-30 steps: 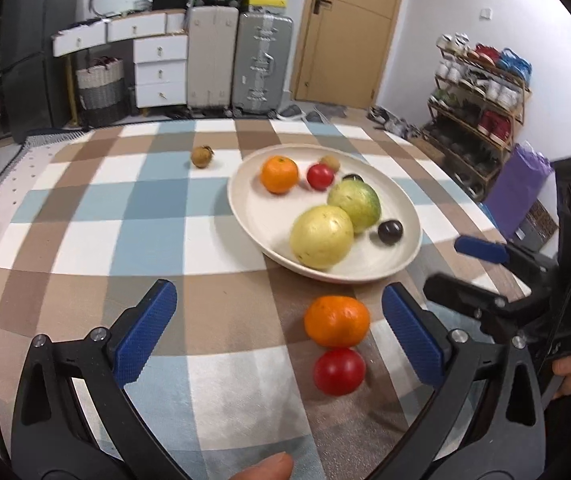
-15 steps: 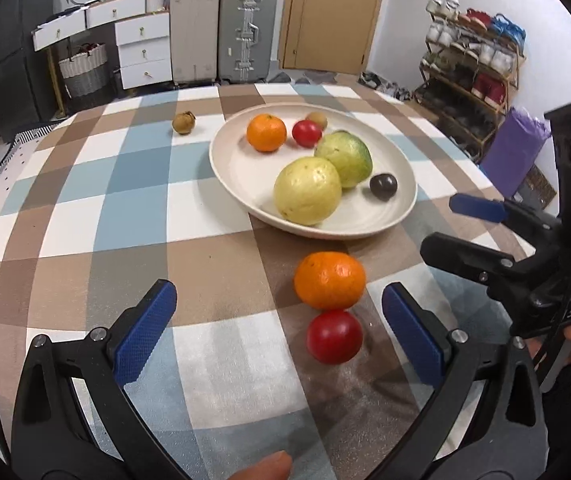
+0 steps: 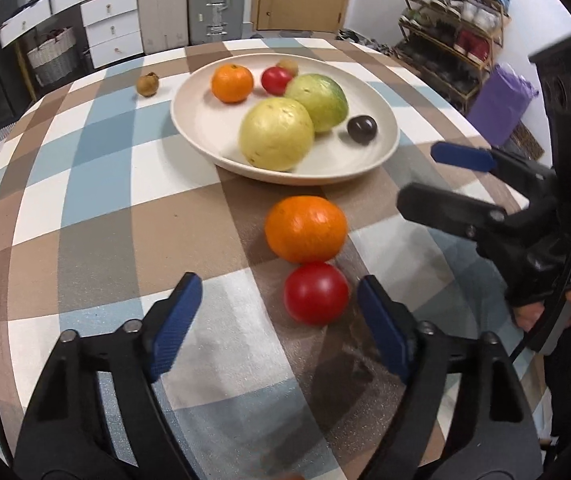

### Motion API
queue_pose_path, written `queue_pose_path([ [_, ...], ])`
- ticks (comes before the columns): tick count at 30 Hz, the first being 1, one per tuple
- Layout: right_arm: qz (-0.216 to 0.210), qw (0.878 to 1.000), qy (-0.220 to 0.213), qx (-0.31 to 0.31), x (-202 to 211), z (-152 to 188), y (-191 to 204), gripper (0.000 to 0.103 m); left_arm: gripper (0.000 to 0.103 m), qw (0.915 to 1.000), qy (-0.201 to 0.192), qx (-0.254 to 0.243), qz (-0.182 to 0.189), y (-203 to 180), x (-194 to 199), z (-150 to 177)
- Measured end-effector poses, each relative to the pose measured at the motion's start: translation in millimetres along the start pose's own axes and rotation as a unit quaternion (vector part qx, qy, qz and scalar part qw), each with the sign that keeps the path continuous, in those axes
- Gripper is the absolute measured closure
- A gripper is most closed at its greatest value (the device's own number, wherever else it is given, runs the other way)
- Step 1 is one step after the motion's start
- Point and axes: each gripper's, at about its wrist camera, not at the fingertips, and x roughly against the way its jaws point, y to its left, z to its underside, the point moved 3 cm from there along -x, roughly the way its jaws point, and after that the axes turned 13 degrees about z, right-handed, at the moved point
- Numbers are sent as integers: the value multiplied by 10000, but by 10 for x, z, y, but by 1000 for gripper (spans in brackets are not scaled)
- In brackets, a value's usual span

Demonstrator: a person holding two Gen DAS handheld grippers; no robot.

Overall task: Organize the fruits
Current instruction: 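Close left gripper on the last red tomato and lift it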

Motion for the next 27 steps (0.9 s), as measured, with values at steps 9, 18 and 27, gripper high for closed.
queue_pose_path([
  [9,-2,10000,11,-14,-3,-4,-15,0,71,9990,2,-368,238,-106,14,48],
  [18,-8,10000,19,-29,-7,3,-14,0,74,9989,-260,-309,257,-60,116,15],
  [27,-74,9999,77,-59,-24,16,-1,0,74,9960,-872,142,121,198,341,-95],
])
